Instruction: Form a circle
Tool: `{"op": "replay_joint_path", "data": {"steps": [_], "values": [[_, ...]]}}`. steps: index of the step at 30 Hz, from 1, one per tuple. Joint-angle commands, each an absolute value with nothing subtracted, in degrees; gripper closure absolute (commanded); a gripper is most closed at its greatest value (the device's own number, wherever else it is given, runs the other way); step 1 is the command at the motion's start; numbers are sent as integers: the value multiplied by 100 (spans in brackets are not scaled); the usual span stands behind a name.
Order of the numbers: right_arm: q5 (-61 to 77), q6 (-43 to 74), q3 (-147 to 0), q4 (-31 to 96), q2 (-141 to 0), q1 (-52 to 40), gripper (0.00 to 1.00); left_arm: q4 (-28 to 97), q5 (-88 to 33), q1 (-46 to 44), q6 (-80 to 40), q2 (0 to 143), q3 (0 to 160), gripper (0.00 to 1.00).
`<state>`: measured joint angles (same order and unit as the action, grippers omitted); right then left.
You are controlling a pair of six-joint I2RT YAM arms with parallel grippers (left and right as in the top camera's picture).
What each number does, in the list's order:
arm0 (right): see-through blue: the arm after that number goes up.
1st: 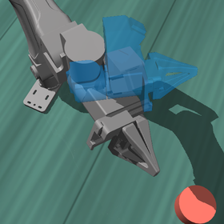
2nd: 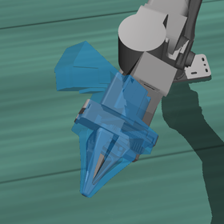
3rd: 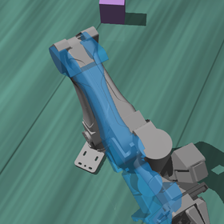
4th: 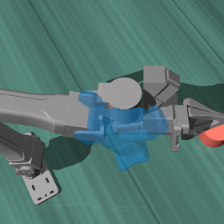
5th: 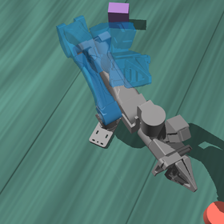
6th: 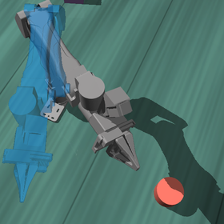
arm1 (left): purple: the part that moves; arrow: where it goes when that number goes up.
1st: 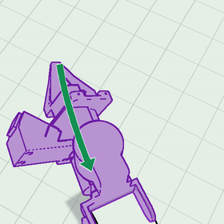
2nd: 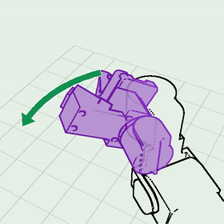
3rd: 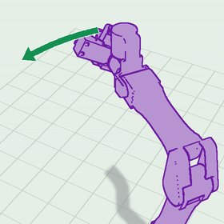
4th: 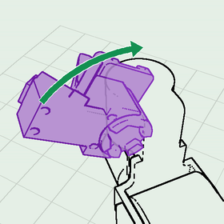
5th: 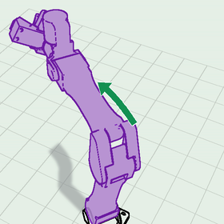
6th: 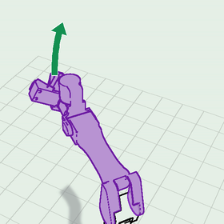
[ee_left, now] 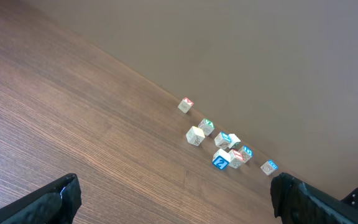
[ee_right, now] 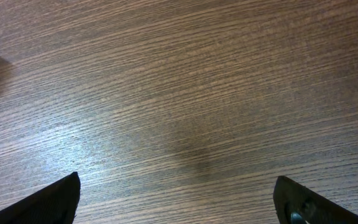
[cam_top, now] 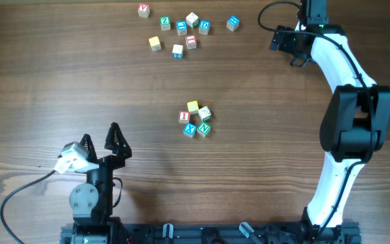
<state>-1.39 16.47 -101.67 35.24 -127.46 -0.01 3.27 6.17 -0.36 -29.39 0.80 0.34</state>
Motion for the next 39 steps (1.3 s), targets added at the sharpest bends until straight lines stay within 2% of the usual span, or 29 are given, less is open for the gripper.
{"op": "replay_joint_path", "data": {"steps": [1, 39], "values": [[-191, 1653, -10165, 3516, -12816, -1, 0, 353, 725, -14, -2827, 34, 32, 0], [-191, 1656, -10165, 3516, -12816, -1, 0, 351, 725, -14, -2827, 34, 32, 0]]}}
